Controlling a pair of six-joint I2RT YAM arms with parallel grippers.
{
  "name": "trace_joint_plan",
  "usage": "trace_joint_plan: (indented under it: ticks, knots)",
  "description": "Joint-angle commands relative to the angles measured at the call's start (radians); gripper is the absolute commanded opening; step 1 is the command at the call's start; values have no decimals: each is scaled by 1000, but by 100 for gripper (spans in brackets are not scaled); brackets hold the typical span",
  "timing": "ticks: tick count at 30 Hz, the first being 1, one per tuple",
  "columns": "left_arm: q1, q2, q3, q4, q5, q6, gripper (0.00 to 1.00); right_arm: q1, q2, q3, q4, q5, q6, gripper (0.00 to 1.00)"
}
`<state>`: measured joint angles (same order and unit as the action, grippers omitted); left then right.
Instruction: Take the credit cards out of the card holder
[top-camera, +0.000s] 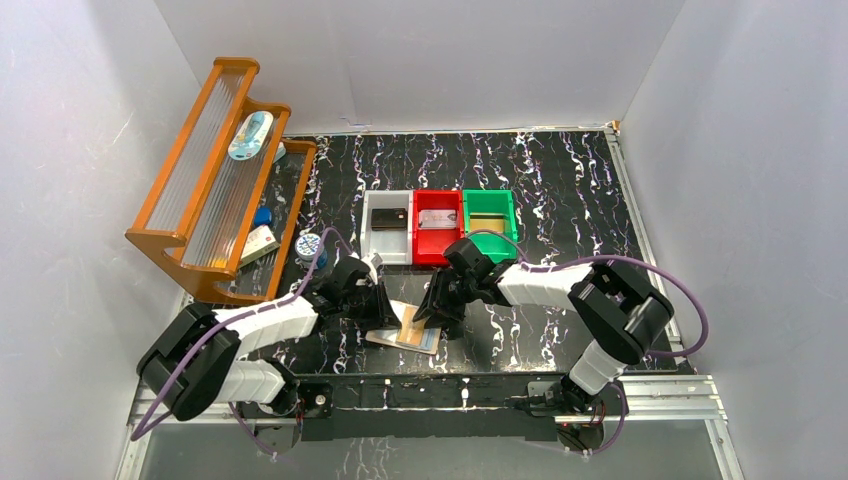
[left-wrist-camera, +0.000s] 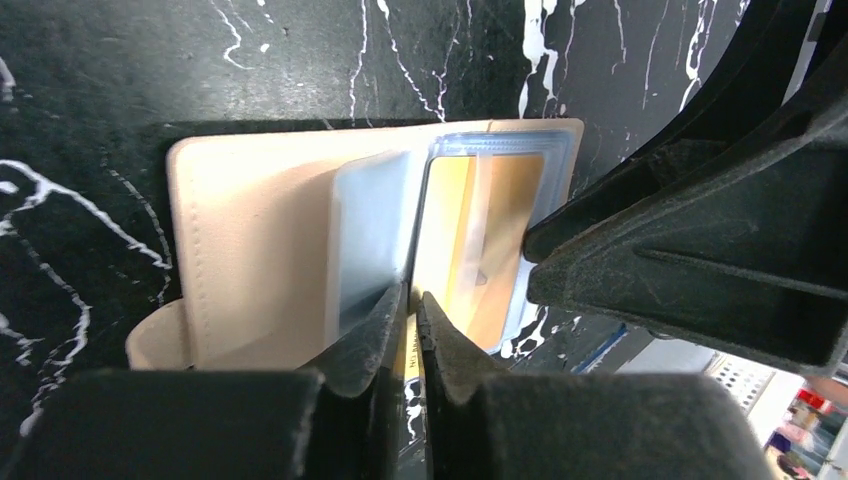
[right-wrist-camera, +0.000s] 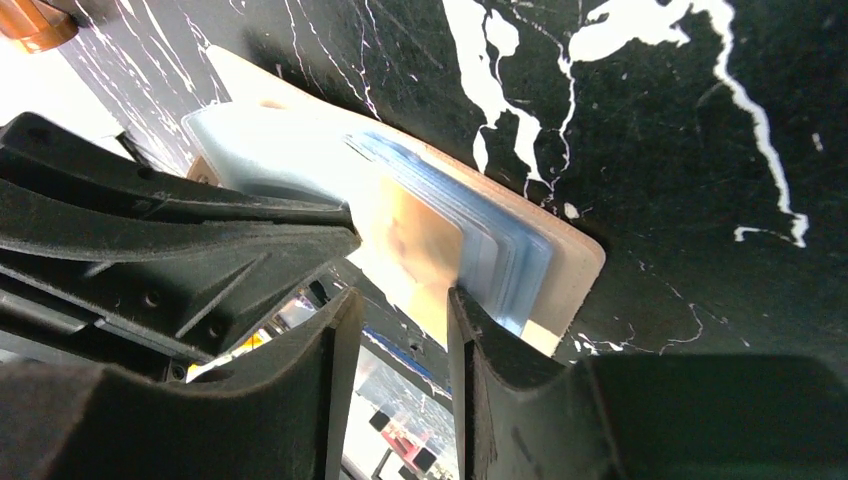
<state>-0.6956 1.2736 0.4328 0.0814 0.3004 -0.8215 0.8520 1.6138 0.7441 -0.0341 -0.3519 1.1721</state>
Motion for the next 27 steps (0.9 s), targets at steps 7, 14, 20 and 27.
trace_joint_plan:
  ticks: [7,14,20,27]
  knots:
    - [7,67,-41,125,119,-38,33,10,96,-13,-42,68,-40,49]
    - [25,117,-92,287,226,-90,27,9,151,-27,12,45,-22,49]
    - [28,196,-82,356,281,-107,0,10,152,-31,38,32,-27,47]
    - [29,155,-65,328,258,-103,0,6,162,-13,10,45,-43,49]
